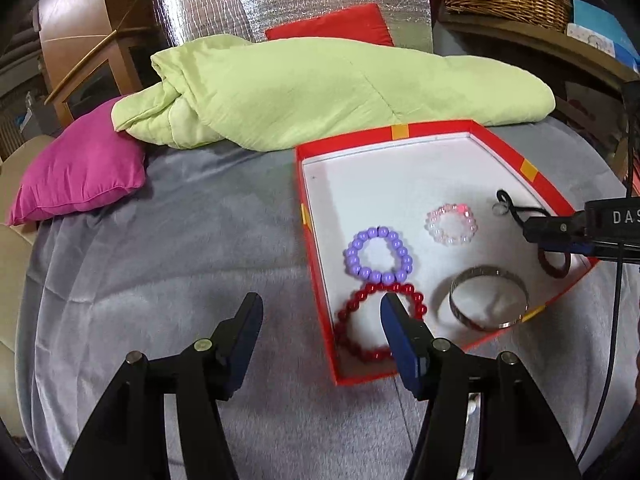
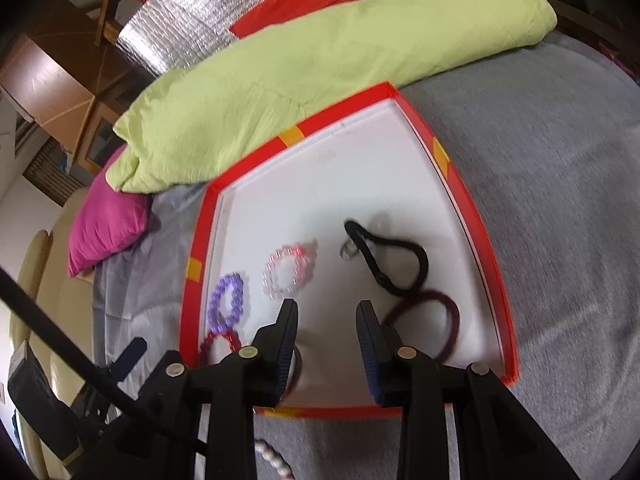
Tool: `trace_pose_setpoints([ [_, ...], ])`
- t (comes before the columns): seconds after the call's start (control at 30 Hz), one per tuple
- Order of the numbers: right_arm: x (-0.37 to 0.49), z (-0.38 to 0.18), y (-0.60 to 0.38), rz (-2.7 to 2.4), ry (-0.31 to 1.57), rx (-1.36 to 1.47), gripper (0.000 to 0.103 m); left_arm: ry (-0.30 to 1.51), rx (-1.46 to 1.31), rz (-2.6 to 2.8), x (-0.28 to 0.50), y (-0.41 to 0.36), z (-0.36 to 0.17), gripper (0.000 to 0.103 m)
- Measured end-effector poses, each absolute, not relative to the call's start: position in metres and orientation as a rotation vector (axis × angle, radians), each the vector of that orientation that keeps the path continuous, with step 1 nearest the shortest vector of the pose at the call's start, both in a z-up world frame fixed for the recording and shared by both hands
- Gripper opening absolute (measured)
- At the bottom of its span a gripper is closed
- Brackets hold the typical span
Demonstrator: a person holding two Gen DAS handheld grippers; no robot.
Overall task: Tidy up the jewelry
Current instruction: 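Withdraw both open grippers from the box toward the white bead bracelets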
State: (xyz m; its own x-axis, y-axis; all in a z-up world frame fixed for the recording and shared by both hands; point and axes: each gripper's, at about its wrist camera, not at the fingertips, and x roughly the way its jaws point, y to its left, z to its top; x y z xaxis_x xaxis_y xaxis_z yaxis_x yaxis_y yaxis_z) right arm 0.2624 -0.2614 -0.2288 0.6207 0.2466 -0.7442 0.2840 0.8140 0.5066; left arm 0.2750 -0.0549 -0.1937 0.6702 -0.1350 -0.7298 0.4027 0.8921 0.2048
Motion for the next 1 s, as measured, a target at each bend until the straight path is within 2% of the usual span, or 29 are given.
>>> trace_pose_setpoints([
  [0.17, 0.259, -0.233, -0.254, 0.027, 0.980, 0.634, 0.033, 0.790, 0.373, -0.299, 0.273, -0.050, -0.194, 0.062],
  [0.3, 0.264, -0.238, -0.244, 0.067, 1.020, 0.638, 0.043, 0.800, 0.356, -0.279, 0.277, -0.044, -0.193, 0.062],
  [0.47, 0.269, -0.241, -0.234, 0.074, 1.033, 0.628, 0.043, 0.806, 0.342, -0.266, 0.279, -0.039, -0.193, 0.062],
  [0.5, 0.270, -0.241, -0.233, 0.081, 1.034, 0.630, 0.042, 0.806, 0.340, -0.264, 0.279, -0.038, -0.193, 0.062],
  [0.63, 0.272, -0.245, -0.228, 0.098, 1.049, 0.629, 0.020, 0.807, 0.342, -0.258, 0.278, -0.038, -0.193, 0.062],
  [0.7, 0.273, -0.244, -0.224, 0.081, 1.044, 0.600, 0.013, 0.807, 0.344, -0.260, 0.277, -0.039, -0.193, 0.062],
  [0.83, 0.273, -0.239, -0.222, 0.044, 1.014, 0.539, 0.009, 0.805, 0.352, -0.260, 0.275, -0.039, -0.193, 0.062],
  [1.0, 0.274, -0.234, -0.224, -0.022, 0.985, 0.481, 0.009, 0.807, 0.349, -0.267, 0.274, -0.039, -0.192, 0.062],
])
